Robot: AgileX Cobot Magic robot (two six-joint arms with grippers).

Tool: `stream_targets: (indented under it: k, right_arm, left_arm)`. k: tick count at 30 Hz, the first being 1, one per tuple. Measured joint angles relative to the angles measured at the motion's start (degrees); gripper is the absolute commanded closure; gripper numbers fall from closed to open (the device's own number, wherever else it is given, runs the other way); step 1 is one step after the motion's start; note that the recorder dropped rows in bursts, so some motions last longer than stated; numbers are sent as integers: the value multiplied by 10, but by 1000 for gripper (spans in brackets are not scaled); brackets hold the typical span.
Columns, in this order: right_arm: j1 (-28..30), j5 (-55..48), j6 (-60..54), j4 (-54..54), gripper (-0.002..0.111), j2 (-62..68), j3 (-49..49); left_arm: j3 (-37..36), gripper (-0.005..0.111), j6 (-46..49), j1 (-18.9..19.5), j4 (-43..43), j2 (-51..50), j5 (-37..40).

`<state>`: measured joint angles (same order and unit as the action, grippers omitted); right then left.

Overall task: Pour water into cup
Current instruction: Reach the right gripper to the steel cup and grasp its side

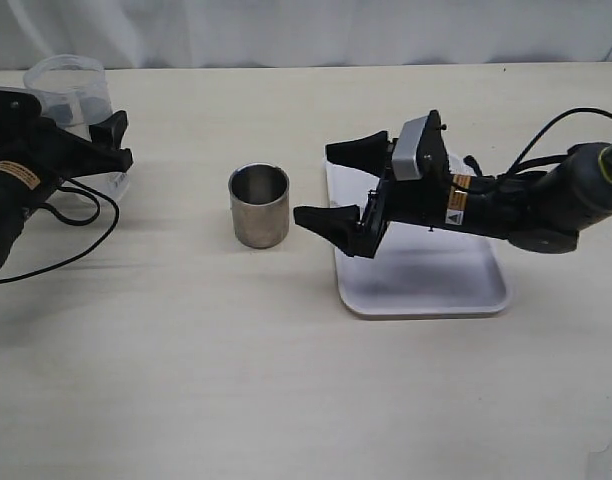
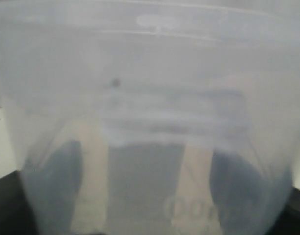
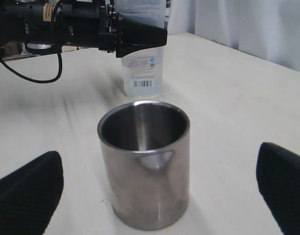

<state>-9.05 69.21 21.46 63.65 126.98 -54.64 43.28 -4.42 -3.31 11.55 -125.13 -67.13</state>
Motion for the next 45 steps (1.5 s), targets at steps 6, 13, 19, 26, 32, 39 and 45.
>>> stream_targets:
  k: [6, 13, 19, 26, 32, 39, 45]
  right_arm:
    - [-37, -5, 0, -5, 4, 33, -29]
    - [-67, -16, 0, -51, 4, 56, -61]
    - [-76, -17, 0, -63, 4, 78, -89]
    - [-77, -30, 0, -65, 4, 115, -120]
    - [-79, -34, 8, -65, 4, 134, -146]
    - [-101, -53, 29, -70, 4, 147, -172]
    - [-111, -67, 31, -72, 4, 155, -190]
  left_arm:
    - [0, 107, 0, 0, 0, 0, 0]
    - [0, 107, 0, 0, 0, 0, 0]
    - [0, 107, 0, 0, 0, 0, 0]
    - [0, 107, 0, 0, 0, 0, 0]
    - [0, 107, 0, 0, 0, 0, 0]
    - [0, 107, 0, 0, 0, 0, 0]
    - [0, 107, 0, 0, 0, 0, 0]
